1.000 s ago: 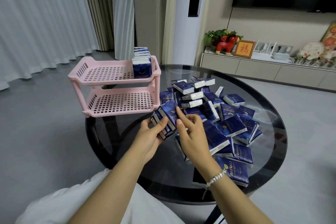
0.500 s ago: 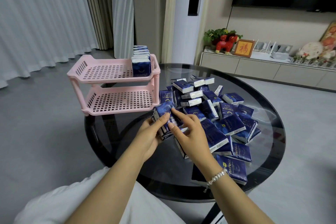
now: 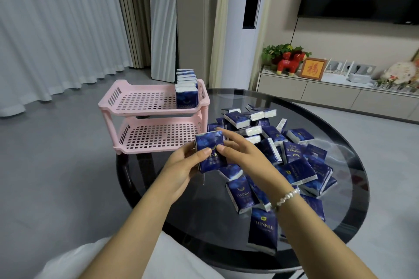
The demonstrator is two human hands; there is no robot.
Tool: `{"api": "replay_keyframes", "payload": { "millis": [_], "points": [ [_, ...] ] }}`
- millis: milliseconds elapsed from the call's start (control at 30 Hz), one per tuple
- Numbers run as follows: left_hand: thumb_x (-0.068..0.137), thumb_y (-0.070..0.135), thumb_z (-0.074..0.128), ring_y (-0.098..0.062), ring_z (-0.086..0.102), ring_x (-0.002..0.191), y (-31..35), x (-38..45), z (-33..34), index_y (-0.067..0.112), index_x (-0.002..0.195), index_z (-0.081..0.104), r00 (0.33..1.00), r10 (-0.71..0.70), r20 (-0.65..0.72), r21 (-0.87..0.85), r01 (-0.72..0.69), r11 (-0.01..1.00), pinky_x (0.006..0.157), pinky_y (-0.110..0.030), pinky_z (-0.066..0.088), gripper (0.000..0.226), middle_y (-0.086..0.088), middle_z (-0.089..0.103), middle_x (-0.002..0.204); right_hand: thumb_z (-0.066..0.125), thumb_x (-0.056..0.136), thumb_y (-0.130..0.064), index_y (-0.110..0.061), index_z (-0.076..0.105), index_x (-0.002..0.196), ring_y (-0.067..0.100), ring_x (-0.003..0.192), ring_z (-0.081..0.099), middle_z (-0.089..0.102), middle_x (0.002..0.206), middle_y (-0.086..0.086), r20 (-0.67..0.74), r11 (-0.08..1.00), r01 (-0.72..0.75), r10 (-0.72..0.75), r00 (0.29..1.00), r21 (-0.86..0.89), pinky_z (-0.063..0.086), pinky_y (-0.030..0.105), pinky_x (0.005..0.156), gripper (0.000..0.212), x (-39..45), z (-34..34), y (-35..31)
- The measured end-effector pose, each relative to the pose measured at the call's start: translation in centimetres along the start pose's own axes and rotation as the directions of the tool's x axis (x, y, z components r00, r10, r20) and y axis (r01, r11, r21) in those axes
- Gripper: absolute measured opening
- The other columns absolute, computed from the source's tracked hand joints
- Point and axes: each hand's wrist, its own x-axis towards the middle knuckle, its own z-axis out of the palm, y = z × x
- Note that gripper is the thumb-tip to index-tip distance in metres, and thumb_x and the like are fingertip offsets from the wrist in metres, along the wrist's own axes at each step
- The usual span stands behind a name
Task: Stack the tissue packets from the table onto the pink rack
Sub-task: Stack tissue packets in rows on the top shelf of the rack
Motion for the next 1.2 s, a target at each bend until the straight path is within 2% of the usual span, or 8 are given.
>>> {"api": "replay_keyframes", "payload": {
  "millis": [133,267,500,633,700,900,1033,1200],
  "points": [
    [0.072,0.019,0.066,-0.024,0.064,0.109,3.4,0.7,-1.6,0.011,0.122,0.058,0.998,0.055,0.036,0.077,-0.058,0.995,0.096,-0.04,0.049,0.051,-0.01,0.067,0.118,0.06,0.089,-0.015,-0.023,0.056,0.124,0.02,0.107,0.064,0.066,0.117,0.007,0.099,0.998,0.045,-0.05,0.994,0.053,0.053,0.034,0.09,0.036,2.4,0.3,-2.9],
    [0.073,0.015,0.066,-0.019,0.067,0.103,7.5,2.0,-3.3,0.009,0.12,0.059,0.987,0.144,0.068,0.109,-0.151,0.982,0.081,-0.027,0.055,0.047,-0.007,0.07,0.112,0.062,0.088,-0.015,-0.022,0.057,0.122,0.02,0.106,0.065,0.065,0.119,0.005,0.16,0.994,0.113,-0.112,0.981,0.003,0.052,0.039,0.093,0.035,5.6,1.0,-6.3],
    [0.073,0.02,0.072,-0.027,0.063,0.111,13.0,5.4,-6.2,0.006,0.127,0.055,0.98,0.181,0.077,0.177,-0.193,0.965,0.094,-0.038,0.051,0.058,-0.013,0.066,0.121,0.065,0.086,-0.03,-0.022,0.056,0.121,0.017,0.11,0.062,0.064,0.121,0.002,0.194,0.976,0.195,-0.173,0.966,-0.1,0.052,0.038,0.091,0.037,11.6,2.3,-10.4],
    [0.08,0.013,0.063,-0.022,0.064,0.107,15.4,8.1,-7.3,0.004,0.128,0.054,0.975,0.209,0.073,0.196,-0.219,0.956,0.087,-0.029,0.055,0.05,-0.012,0.066,0.119,0.067,0.083,-0.041,-0.027,0.056,0.12,0.016,0.109,0.062,0.064,0.12,0.0,0.179,0.968,0.199,-0.171,0.969,-0.154,0.049,0.044,0.098,0.041,15.5,2.5,-11.7],
    [0.084,0.005,0.06,-0.022,0.062,0.11,16.3,9.9,-8.2,0.004,0.13,0.053,0.972,0.232,0.036,0.231,-0.234,0.945,0.091,-0.029,0.054,0.047,-0.012,0.064,0.121,0.067,0.082,-0.042,-0.025,0.055,0.119,0.017,0.109,0.062,0.065,0.119,0.0,0.181,0.96,0.196,-0.161,0.97,-0.2,0.046,0.046,0.1,0.043,17.7,2.6,-12.3],
    [0.085,-0.001,0.063,-0.014,0.06,0.115,17.3,15.4,-11.3,0.012,0.129,0.054,0.981,0.194,0.012,0.414,-0.181,0.892,0.097,-0.03,0.047,0.047,-0.002,0.065,0.123,0.069,0.083,-0.031,-0.022,0.055,0.112,0.012,0.113,0.057,0.062,0.119,-0.004,0.197,0.898,0.186,-0.114,0.974,-0.399,0.041,0.039,0.104,0.033,23.6,2.3,-12.7],
    [0.086,-0.001,0.063,-0.004,0.057,0.107,16.3,17.2,-11.9,0.022,0.128,0.049,0.987,0.154,-0.038,0.508,-0.114,0.854,0.089,-0.02,0.044,0.05,0.004,0.057,0.127,0.067,0.085,-0.028,-0.019,0.052,0.116,0.012,0.109,0.054,0.058,0.121,-0.002,0.234,0.794,0.172,-0.039,0.971,-0.583,0.039,0.025,0.09,0.035,25.8,2.3,-12.1],
    [0.087,0.001,0.063,-0.007,0.048,0.116,14.5,18.2,-11.7,0.015,0.144,0.034,0.988,0.135,-0.07,0.598,-0.066,0.798,0.099,-0.024,0.038,0.065,0.01,0.047,0.133,0.069,0.082,-0.031,-0.025,0.051,0.117,0.017,0.115,0.052,0.057,0.127,0.001,0.195,0.72,0.139,-0.005,0.981,-0.68,0.042,0.034,0.1,0.04,27.7,2.2,-10.1]
  ]
}}
